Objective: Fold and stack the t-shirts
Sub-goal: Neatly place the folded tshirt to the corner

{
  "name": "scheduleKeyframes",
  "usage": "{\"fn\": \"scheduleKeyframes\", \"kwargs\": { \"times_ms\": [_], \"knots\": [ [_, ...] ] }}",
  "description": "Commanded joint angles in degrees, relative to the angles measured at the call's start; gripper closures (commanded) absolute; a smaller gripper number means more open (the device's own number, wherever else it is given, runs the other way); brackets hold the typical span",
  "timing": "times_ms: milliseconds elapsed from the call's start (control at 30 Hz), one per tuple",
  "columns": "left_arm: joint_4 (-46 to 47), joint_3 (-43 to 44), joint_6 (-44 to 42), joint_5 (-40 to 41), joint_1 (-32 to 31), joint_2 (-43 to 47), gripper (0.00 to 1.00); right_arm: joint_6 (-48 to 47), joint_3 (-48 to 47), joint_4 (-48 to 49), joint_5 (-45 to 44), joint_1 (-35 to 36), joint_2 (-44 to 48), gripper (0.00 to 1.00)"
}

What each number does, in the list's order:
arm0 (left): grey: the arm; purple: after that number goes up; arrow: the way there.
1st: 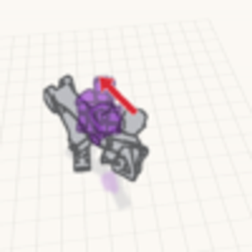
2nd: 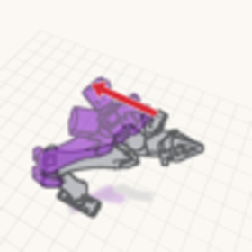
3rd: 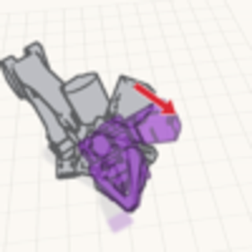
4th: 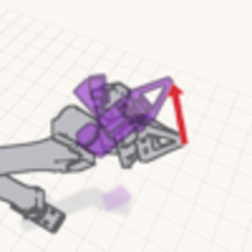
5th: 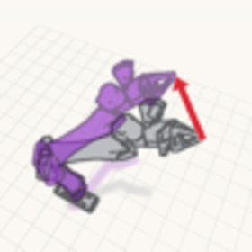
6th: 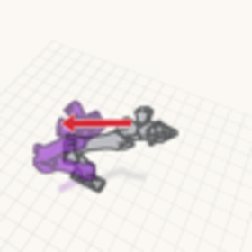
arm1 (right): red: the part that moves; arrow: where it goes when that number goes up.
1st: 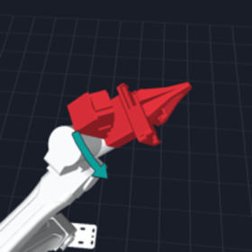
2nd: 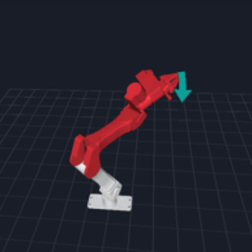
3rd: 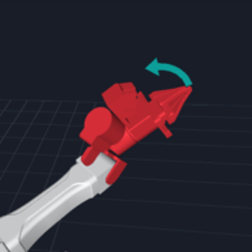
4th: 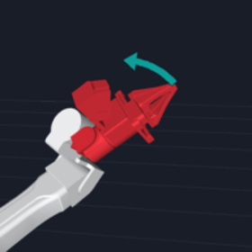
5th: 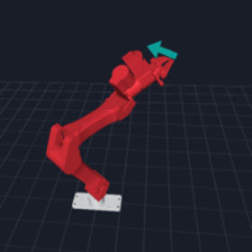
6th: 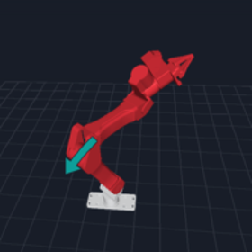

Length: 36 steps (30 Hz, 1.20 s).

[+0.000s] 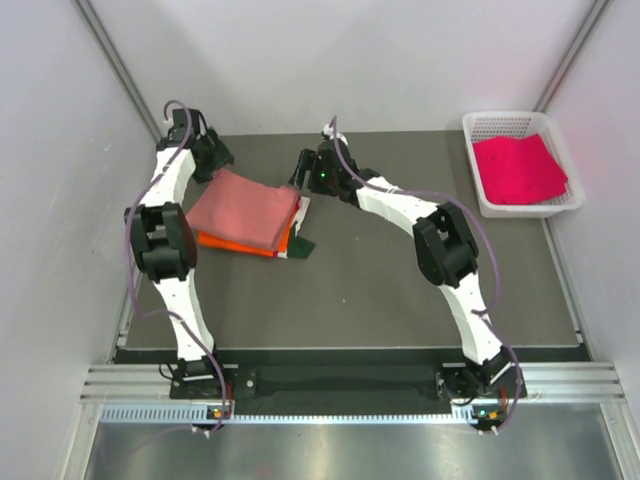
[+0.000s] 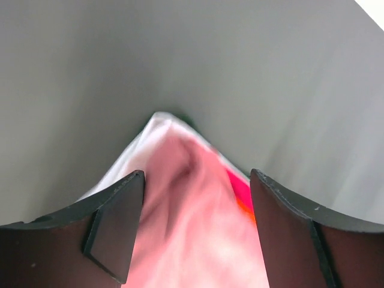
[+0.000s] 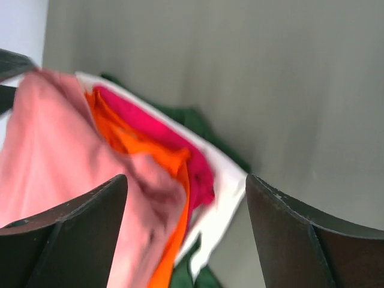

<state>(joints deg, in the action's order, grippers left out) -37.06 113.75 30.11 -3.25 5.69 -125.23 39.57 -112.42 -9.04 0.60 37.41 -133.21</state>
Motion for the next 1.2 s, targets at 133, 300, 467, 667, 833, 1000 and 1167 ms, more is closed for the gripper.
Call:
{"fn": "scheduleKeyframes", "kwargs": {
  "times_ms": [133, 300, 467, 667, 833, 1000, 1167],
  "knots": [
    [0.77, -6.26, -1.19, 6.15, -0.07, 21.76, 0.25, -4.76, 7.29, 3.41, 5.7, 1.88, 15.6, 0.29],
    [1.99, -13.63, 0.04, -0.53, 0.81, 28.54, 0.26, -7.84, 14.85, 3.77, 13.63, 1.44, 23.86, 0.33],
    [6.55, -25.84, 1.7, -7.55, 1.86, 37.14, 0.27, -8.29, 25.28, 3.76, 19.26, -1.54, 35.0, 0.34],
    [13.94, -36.14, 5.48, -16.94, 6.25, 42.08, 0.27, -7.32, 35.94, 6.84, 20.32, -3.22, 45.21, 0.37],
    [14.38, -37.9, 5.84, -18.46, 9.33, 42.61, 0.28, -6.62, 39.82, 7.27, 19.26, -3.22, 47.86, 0.41],
    [16.22, -40.36, 6.8, -21.88, 10.12, 43.31, 0.29, -2.22, 39.22, 13.43, 23.04, -0.33, 42.43, 0.48],
    [18.86, -42.47, 7.86, -23.21, 11.27, 45.25, 0.28, 2.08, 29.4, 17.12, 26.03, 5.82, 30.75, 0.52]
  ]
}}
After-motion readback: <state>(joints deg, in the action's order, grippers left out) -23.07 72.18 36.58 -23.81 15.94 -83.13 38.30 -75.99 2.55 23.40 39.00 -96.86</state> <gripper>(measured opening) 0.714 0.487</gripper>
